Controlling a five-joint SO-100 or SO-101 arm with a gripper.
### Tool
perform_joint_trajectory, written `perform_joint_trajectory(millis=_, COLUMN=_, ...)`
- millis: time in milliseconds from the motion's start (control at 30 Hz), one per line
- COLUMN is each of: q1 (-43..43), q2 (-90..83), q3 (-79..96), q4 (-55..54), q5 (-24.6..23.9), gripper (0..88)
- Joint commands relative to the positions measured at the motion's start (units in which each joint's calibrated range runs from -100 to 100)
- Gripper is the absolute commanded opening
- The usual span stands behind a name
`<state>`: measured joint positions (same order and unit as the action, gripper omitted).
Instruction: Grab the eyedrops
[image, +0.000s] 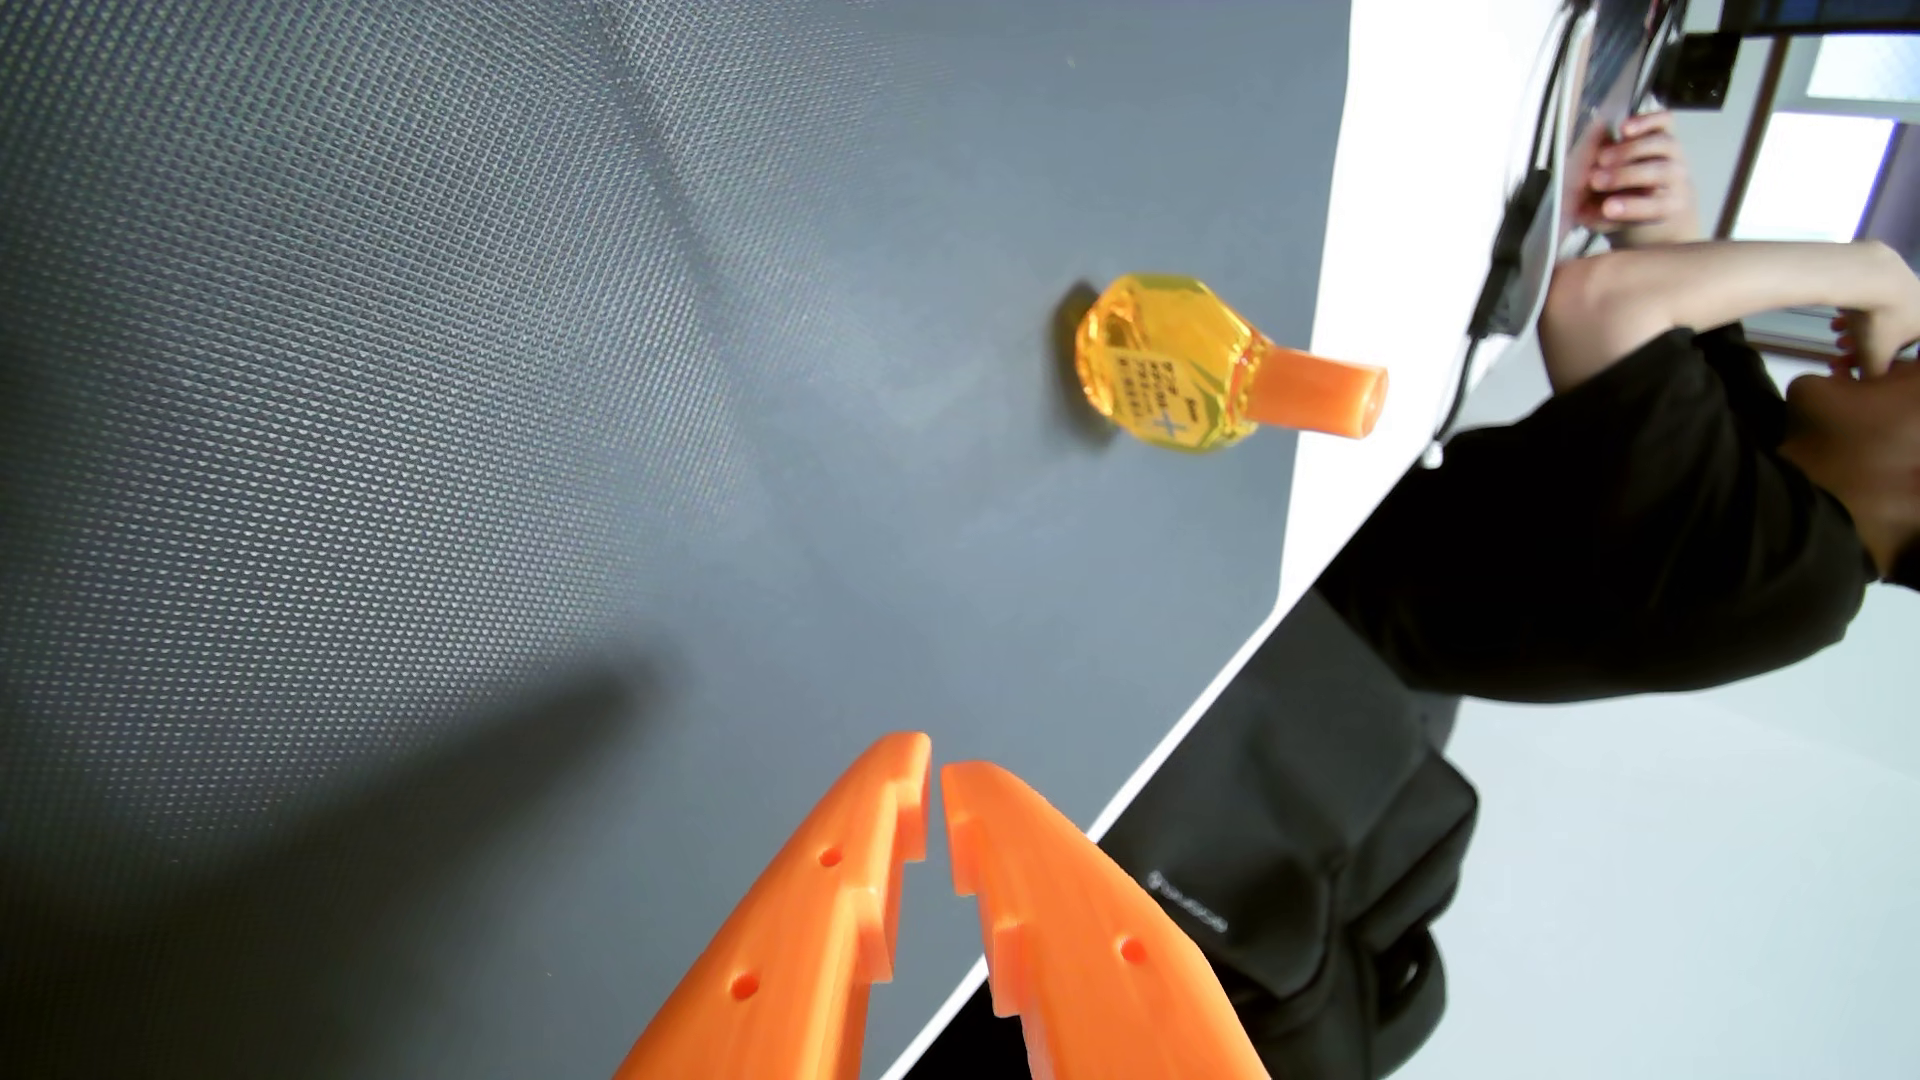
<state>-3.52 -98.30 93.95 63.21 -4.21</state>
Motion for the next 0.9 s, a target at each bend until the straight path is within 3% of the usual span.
perform_joint_trajectory(millis=0, q1=0.4, q2=-0.3, q3=-0.2, q4=-0.3, q5=0.2, gripper=0.9)
perform_joint_trajectory(millis=500, q1=-0.3, q2=0.3, q3=-5.7, q4=1.1, q5=0.2, gripper=0.9)
perform_joint_trajectory(millis=867, q1=2.3, q2=14.1, q3=-18.9, q4=3.6, q5=7.2, gripper=0.9)
